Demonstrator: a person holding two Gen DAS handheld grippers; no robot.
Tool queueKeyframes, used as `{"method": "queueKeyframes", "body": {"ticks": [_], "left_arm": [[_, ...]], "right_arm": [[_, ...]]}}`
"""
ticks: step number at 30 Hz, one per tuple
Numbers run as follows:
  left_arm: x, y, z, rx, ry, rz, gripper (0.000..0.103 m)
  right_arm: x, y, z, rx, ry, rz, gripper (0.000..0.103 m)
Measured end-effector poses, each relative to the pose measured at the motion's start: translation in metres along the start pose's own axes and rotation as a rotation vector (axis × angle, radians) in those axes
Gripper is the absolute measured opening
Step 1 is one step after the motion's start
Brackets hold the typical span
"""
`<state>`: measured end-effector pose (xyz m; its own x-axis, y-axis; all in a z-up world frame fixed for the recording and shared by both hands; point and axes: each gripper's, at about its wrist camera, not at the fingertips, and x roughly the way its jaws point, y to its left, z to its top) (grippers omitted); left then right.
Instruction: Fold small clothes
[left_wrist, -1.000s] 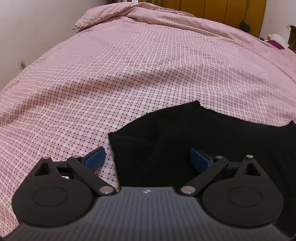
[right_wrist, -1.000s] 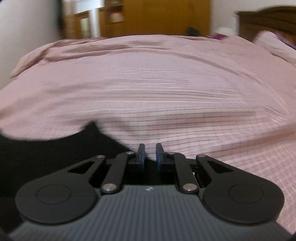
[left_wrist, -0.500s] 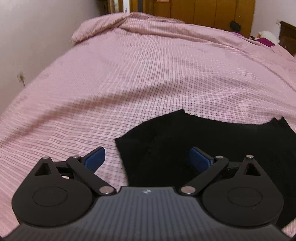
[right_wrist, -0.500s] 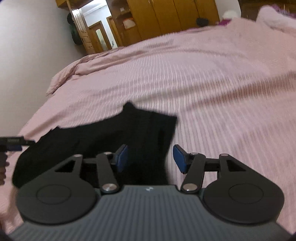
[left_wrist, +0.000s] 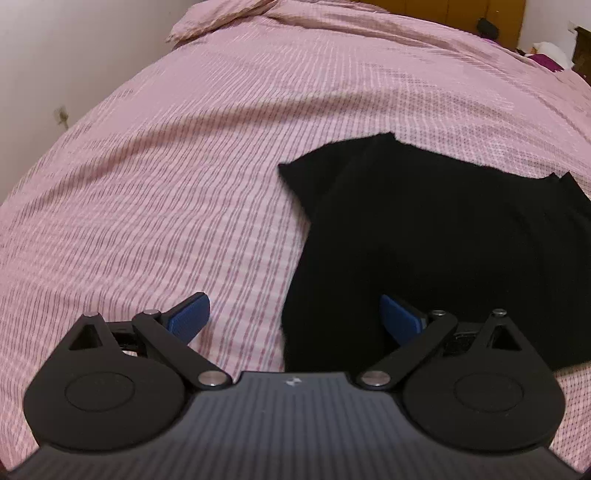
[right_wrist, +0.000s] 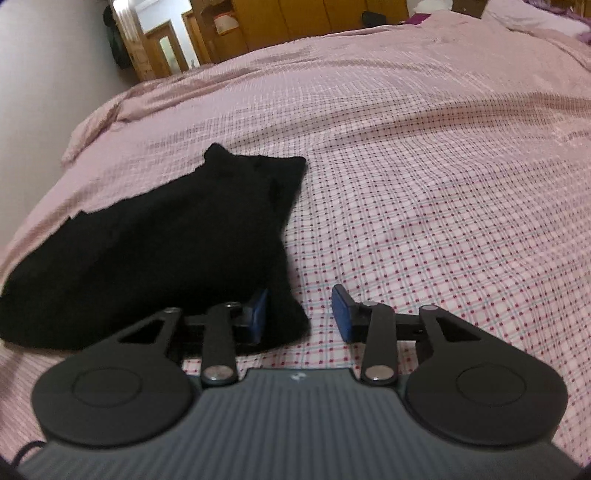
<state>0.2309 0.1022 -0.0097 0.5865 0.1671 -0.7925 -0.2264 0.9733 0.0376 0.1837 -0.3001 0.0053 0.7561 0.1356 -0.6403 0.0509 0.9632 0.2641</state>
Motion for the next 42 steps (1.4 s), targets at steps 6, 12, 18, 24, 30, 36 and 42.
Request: {"method": "queueKeyframes", "body": {"ticks": [6, 12, 18, 24, 30, 36, 42], "left_arm": [[-0.01, 0.006, -0.017, -0.067, 0.02, -0.014, 0.1], [-0.011, -0.002, -0.026, -0.044, 0.013, -0.018, 0.1], [-0.004, -0.002, -0.033, -0.044, -0.007, -0.026, 0.101], [-0.001, -0.005, -0.036, -0.015, -0.013, -0.02, 0.103], [0.001, -0.01, -0.035, -0.011, -0.008, 0.006, 0.103], [0.0, -0.01, -0.035, -0.018, -0.011, 0.013, 0.103], [0.0, -0.009, -0.035, -0.024, -0.007, 0.009, 0.103]], "right_arm": [[-0.02, -0.01, -0.012, 0.131, -0.096, 0.061, 0.077], [-0.018, -0.009, -0.012, 0.19, -0.134, 0.092, 0.077], [0.009, -0.003, -0.022, 0.207, -0.142, 0.134, 0.079], [0.021, 0.005, -0.022, 0.217, -0.149, 0.198, 0.084], [0.035, 0.002, -0.019, 0.299, -0.173, 0.28, 0.084], [0.044, 0.009, -0.017, 0.311, -0.191, 0.302, 0.084], [0.056, 0.012, -0.01, 0.346, -0.188, 0.317, 0.073]]}}
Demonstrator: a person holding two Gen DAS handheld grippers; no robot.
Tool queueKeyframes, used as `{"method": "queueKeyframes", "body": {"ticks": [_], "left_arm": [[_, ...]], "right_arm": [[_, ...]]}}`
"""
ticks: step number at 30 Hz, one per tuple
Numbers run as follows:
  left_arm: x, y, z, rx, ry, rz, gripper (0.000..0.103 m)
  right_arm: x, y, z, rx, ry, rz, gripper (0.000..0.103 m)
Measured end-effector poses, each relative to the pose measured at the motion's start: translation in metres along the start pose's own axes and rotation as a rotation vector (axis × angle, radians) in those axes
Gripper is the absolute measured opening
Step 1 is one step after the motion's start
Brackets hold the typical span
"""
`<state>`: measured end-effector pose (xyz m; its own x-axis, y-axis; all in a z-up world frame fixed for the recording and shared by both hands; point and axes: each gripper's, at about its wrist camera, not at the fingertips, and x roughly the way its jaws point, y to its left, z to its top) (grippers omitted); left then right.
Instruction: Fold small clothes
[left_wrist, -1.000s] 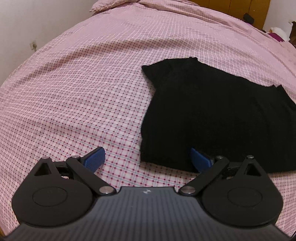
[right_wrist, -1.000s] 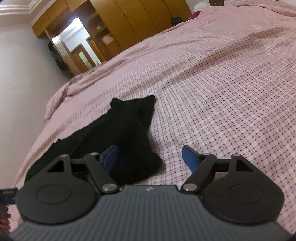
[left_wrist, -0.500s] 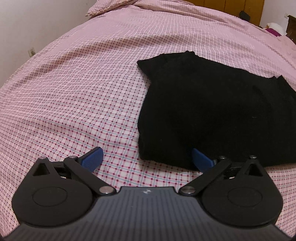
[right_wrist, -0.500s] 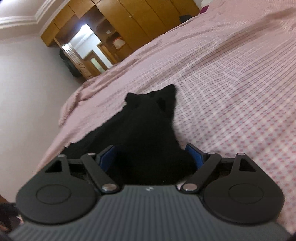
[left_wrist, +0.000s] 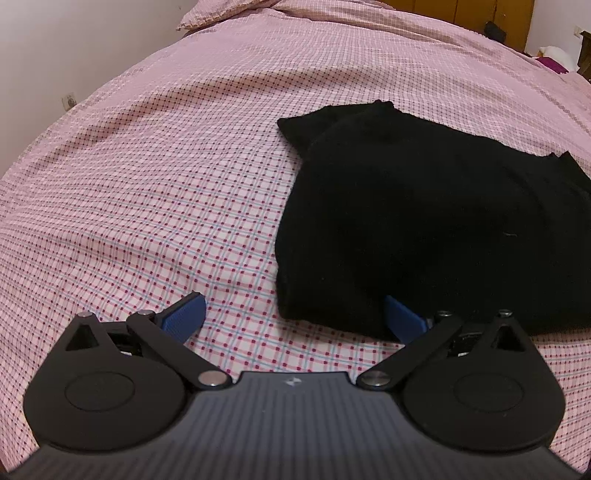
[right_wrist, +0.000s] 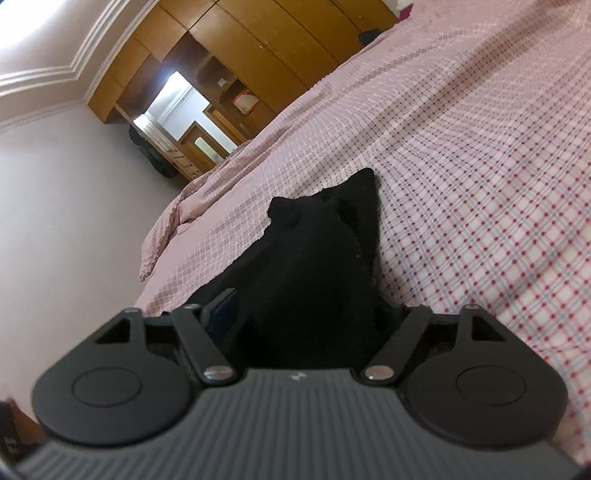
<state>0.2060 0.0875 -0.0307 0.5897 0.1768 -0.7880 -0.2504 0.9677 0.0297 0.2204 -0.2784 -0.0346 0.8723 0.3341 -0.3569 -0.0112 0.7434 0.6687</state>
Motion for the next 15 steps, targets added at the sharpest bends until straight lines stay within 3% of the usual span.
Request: {"method": "queueKeyframes", "body": {"ticks": [6, 8, 15], "left_arm": [[-0.003, 0.001, 0.002, -0.022, 0.017, -0.001, 0.103], [-0.005, 0.003, 0.003, -0.035, 0.027, -0.005, 0.103], [-0.011, 0.009, 0.004, -0.042, 0.052, -0.02, 0.103]], "right_arm": [[0.018, 0.0, 0.007, 0.055, -0.012, -0.007, 0.052], [0.022, -0.001, 0.009, 0.077, -0.013, -0.014, 0.036], [0.016, 0.007, 0.01, 0.066, -0.044, -0.015, 0.028]]}}
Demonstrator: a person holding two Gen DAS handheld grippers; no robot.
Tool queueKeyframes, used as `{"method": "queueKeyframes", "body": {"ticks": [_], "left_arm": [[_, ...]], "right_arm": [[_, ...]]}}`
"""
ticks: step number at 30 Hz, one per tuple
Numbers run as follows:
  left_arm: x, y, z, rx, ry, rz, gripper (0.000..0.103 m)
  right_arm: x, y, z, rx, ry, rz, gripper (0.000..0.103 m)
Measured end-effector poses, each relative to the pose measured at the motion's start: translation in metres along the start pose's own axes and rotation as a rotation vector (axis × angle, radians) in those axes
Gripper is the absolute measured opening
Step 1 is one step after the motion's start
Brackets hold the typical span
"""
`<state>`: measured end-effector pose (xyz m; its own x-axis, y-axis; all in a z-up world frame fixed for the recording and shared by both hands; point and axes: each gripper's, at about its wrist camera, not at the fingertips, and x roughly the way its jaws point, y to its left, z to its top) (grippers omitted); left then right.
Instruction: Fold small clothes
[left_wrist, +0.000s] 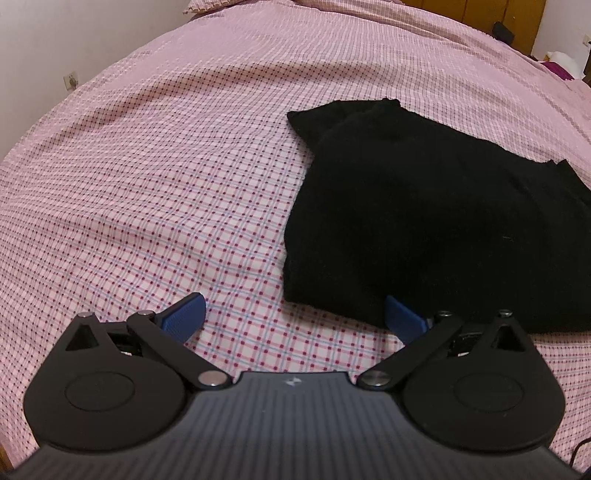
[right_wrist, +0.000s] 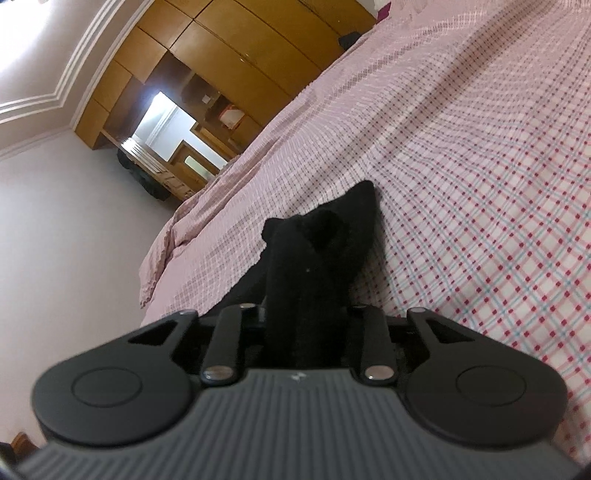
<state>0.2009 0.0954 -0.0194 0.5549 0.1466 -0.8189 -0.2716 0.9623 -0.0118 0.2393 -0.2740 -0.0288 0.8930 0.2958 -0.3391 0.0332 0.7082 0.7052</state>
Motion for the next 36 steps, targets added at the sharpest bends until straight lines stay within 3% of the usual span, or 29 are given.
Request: {"method": "queueKeyframes", "body": {"ticks": [13, 25, 36], "left_arm": [[-0.008, 0.012, 0.0, -0.016, 0.005, -0.011, 0.103], [-0.023, 0.025, 0.004, -0.02, -0.049, -0.001, 0.103], [-0.033, 0.061, 0.008, -0.063, -0.098, 0.032, 0.103]], "right_arm": [[0.001, 0.048, 0.007, -0.099, -0.03, 0.035, 0.024], [0.005, 0.108, 0.004, -0.16, -0.051, 0.104, 0.023], [0.032, 0.193, -0.034, -0.307, 0.008, 0.202, 0.023]]}}
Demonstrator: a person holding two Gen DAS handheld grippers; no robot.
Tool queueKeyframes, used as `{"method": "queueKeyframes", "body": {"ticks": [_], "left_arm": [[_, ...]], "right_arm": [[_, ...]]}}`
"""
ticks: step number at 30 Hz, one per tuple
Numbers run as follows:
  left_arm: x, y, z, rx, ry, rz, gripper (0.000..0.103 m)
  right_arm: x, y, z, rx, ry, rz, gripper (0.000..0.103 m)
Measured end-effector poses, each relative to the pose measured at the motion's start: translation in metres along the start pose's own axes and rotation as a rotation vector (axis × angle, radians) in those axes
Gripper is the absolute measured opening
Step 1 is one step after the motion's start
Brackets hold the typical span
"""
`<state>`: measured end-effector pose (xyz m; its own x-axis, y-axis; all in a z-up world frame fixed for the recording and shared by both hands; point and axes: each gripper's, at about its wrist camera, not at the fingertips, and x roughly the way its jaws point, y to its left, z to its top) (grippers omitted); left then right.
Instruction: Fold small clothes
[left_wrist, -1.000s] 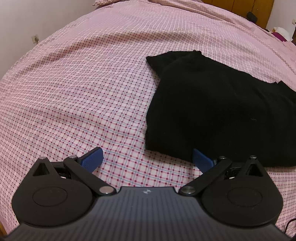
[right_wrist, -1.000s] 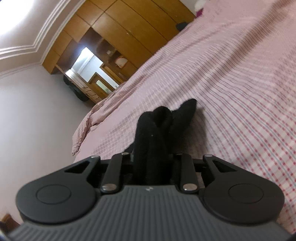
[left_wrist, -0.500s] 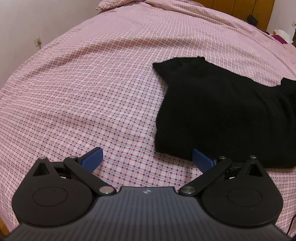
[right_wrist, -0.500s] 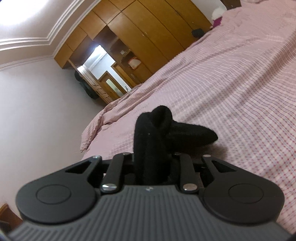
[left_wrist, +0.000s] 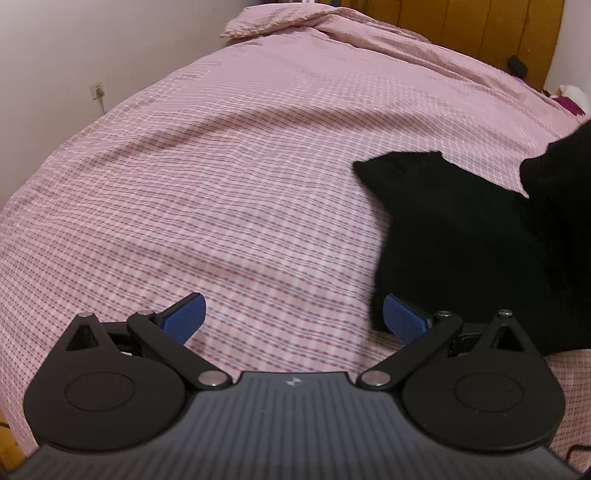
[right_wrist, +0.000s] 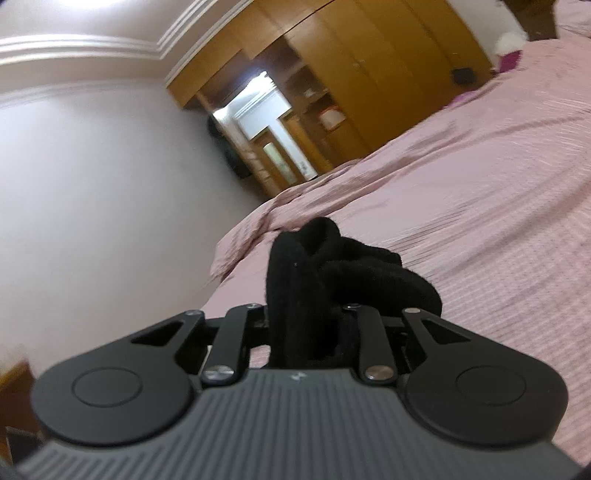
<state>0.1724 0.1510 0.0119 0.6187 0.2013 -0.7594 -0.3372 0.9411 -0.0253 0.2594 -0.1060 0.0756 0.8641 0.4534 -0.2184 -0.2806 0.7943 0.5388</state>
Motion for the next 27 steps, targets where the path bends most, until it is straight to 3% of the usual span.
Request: {"method": "queueKeyframes", "body": {"ticks": [9, 15, 21, 27], "left_arm": [[0.007, 0.035, -0.003, -0.049, 0.005, 0.032, 0.103], [0.015, 0.054, -0.006, -0.091, 0.017, 0.031, 0.103], [0.02, 0.065, -0.009, -0.116, 0.019, 0.021, 0.103], [0.018, 0.067, -0.009, -0.128, 0.016, 0.013, 0.103]], "right_arm": [[0.061, 0.047, -0.047, -0.14, 0.141, 0.004, 0.023], [0.089, 0.057, -0.084, -0.214, 0.241, -0.02, 0.023], [0.081, 0.078, -0.081, -0.283, 0.211, -0.018, 0.023], [0.101, 0.091, -0.095, -0.407, 0.331, -0.048, 0.028]]}}
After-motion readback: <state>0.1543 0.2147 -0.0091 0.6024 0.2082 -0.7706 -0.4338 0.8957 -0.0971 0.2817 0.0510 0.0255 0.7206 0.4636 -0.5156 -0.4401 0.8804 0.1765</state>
